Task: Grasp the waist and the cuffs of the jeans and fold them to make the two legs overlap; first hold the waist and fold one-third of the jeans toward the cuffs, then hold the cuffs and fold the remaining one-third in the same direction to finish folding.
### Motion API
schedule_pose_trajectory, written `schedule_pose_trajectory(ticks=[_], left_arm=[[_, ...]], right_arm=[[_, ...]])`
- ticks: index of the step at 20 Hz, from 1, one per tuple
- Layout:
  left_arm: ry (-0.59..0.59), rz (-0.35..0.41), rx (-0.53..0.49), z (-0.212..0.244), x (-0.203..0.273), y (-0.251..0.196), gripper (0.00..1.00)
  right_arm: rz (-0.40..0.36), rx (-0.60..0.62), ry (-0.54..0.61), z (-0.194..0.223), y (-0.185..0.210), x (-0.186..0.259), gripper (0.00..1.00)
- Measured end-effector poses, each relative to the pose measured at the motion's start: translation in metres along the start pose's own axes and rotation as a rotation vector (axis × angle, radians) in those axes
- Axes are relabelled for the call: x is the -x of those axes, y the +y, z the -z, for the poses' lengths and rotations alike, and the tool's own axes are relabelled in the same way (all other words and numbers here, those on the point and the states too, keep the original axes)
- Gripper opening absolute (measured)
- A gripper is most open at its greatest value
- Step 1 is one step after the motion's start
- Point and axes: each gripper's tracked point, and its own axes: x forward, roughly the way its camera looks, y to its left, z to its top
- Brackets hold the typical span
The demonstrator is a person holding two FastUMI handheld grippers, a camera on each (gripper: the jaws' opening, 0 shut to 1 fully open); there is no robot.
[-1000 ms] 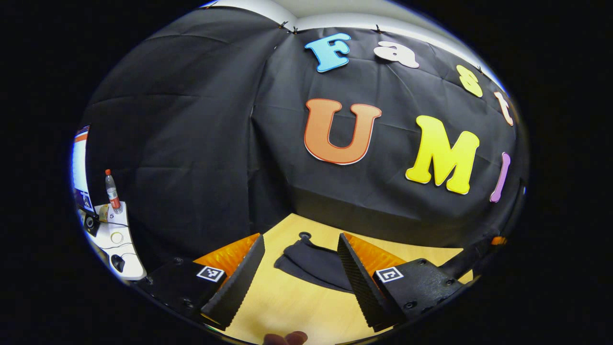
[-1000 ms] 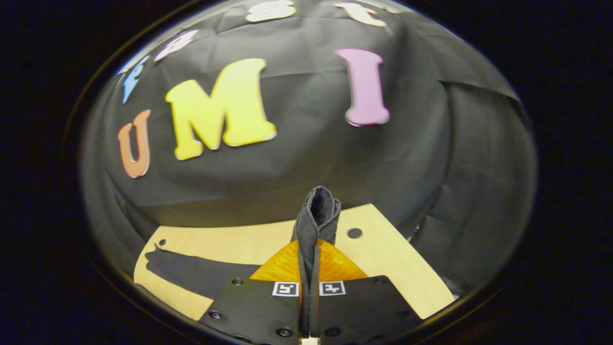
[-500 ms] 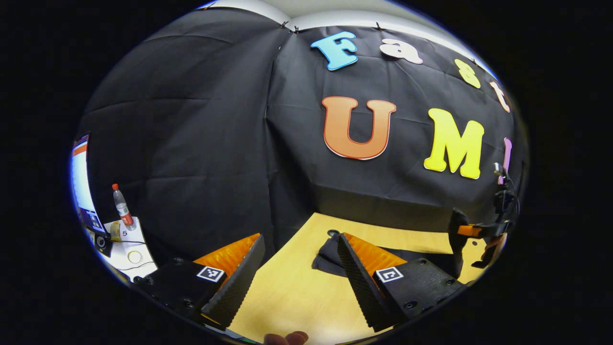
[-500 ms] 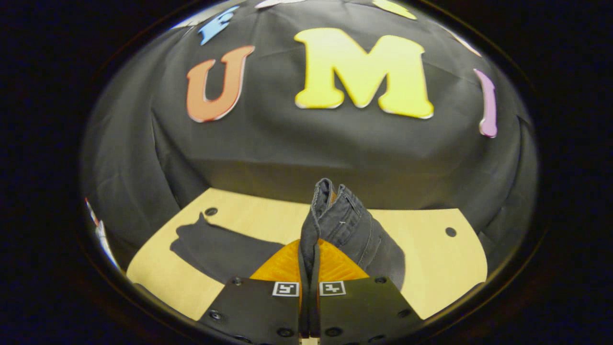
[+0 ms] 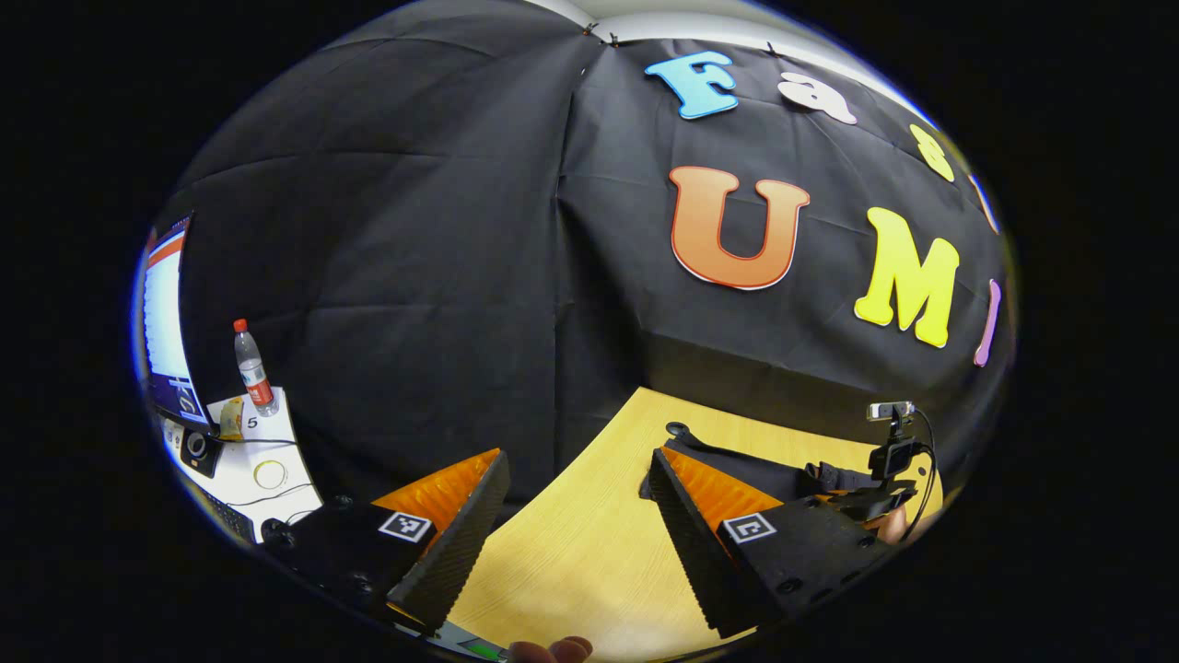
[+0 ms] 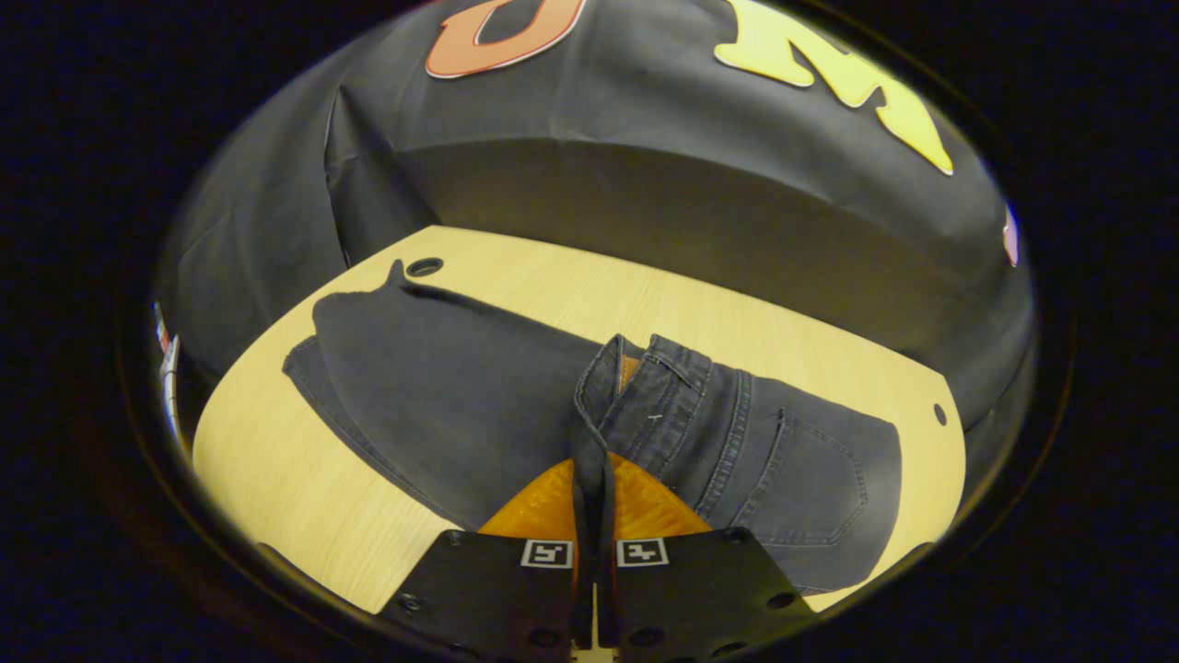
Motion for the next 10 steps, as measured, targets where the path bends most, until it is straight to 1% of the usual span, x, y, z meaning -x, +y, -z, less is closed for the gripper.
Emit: schedule_pose_trajectory(ticks=[1,2,3,4,7,8,9,10], left_arm=[[0.007,0.002,0.007,0.002,-0.002,0.0,0.99],[0.013,0.005,0.011,0.004,-0.004,-0.001,0.99],[0.016,0.008,0.016,0.006,-0.005,-0.002,0.99],[0.021,0.014,0.021,0.009,-0.007,-0.006,0.99],[0.033,0.042,0.028,0.012,-0.011,-0.024,0.99],[0.035,0.065,0.037,0.013,-0.014,-0.034,0.99],[0.037,0.08,0.044,0.014,-0.018,-0.04,0.99],[0.04,0.094,0.052,0.016,-0.023,-0.046,0.99]], right_arm=[[-0.002,0.007,-0.001,0.0,0.0,-0.002,0.06],[-0.032,0.001,0.004,0.0,0.006,-0.001,0.11],[-0.05,-0.005,0.009,0.0,0.011,0.0,0.13],[-0.064,-0.001,0.004,-0.004,0.013,0.002,0.31],[-0.117,-0.018,-0.007,-0.007,0.023,0.02,0.74],[-0.12,-0.033,-0.034,-0.017,0.02,0.034,0.88],[-0.129,-0.044,-0.058,-0.025,0.017,0.049,0.91],[-0.143,-0.051,-0.081,-0.033,0.015,0.065,0.91]])
